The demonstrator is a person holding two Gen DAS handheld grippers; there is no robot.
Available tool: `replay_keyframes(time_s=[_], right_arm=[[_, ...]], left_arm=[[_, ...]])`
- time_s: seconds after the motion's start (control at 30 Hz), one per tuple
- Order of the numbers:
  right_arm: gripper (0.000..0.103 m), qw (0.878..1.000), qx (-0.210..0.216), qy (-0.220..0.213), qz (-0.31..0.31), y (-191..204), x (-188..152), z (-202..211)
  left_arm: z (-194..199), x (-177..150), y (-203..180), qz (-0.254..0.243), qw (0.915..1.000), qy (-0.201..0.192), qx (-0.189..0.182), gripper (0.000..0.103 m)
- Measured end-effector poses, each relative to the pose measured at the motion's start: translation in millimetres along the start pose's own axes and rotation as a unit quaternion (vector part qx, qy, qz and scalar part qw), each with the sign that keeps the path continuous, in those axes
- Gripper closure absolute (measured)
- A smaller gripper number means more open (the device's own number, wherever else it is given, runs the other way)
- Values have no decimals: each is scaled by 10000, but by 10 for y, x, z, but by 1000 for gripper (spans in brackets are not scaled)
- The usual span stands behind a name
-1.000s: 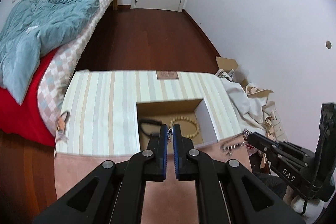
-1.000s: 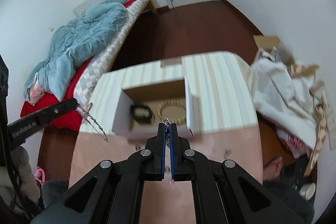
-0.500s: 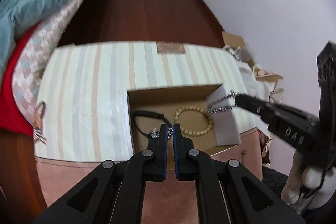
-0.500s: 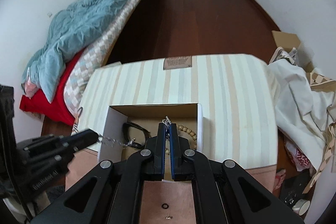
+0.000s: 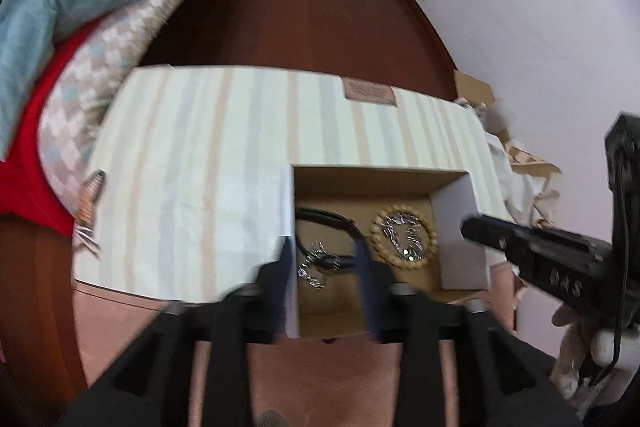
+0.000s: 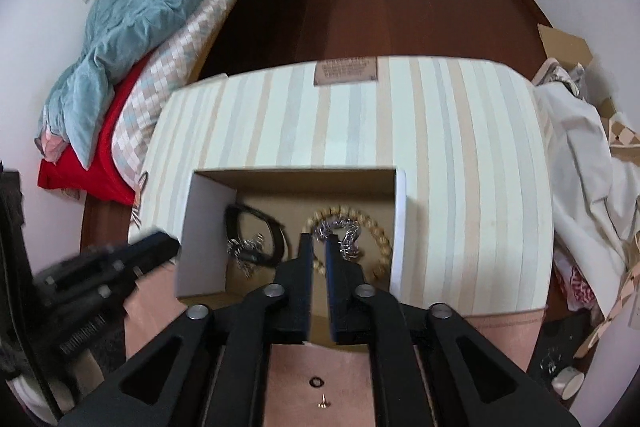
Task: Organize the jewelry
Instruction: 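Lift both tools out of the box and back over the table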
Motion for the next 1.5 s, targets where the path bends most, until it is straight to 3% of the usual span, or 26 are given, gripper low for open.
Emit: replay_keyframes(time_s=[0.03, 0.07, 0.17, 0.2, 0.27, 0.3, 0.4, 0.43, 0.5, 0.53, 0.97, 1.5], right_arm=[[67, 10000, -33, -6, 8, 2, -14, 20], [59, 9999, -122, -37, 52, 4, -38, 56], [56, 9984, -503, -131, 202, -9, -88, 178], [49, 9972, -689, -176, 250, -17, -102, 227], [34, 9937, -1043, -254, 315, -35, -135, 321], [26, 9909, -1272, -301, 324, -57, -158, 374], [22, 9822, -1808, -373, 347, -101, -225, 466], [20, 9806, -1898, -361, 342, -120, -252, 478], [4, 9796, -1953, -378, 272, -131, -298, 477], [2, 9797, -1952, -383, 241, -131, -324, 469], [0, 9779, -1990, -637, 125, 9, -500, 598], [0, 9696, -2050, -1313, 235, 448, -810, 1408]], left_arm=[[29, 26, 25, -10, 9999, -109, 98, 41], [55, 47, 40, -30, 9997, -202, 151, 36], [129, 88, 113, -127, 9977, -488, 456, 33], [153, 96, 142, -148, 9965, -593, 567, 30], [191, 111, 200, -182, 9937, -784, 784, 13], [214, 110, 225, -207, 9923, -864, 866, 12], [217, 54, 286, -277, 9895, -925, 1071, 5], [204, 31, 291, -287, 9892, -927, 1099, 4], [202, -19, 317, -303, 9882, -955, 1163, 4], [203, -42, 322, -322, 9875, -986, 1185, 3], [481, -240, 286, -310, 9837, -1289, 1214, 1], [1280, -604, 165, -474, 9773, -1831, 951, 1]])
Point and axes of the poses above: each gripper's, at about its wrist camera, not at the fingertips, and z roughly against the way its jaws point, y to its left, x to its top, the point moved 10 cm from there along -z, roughly the way its jaws point, and after that the axes turned 15 degrees about z, right-handed, at the moved point
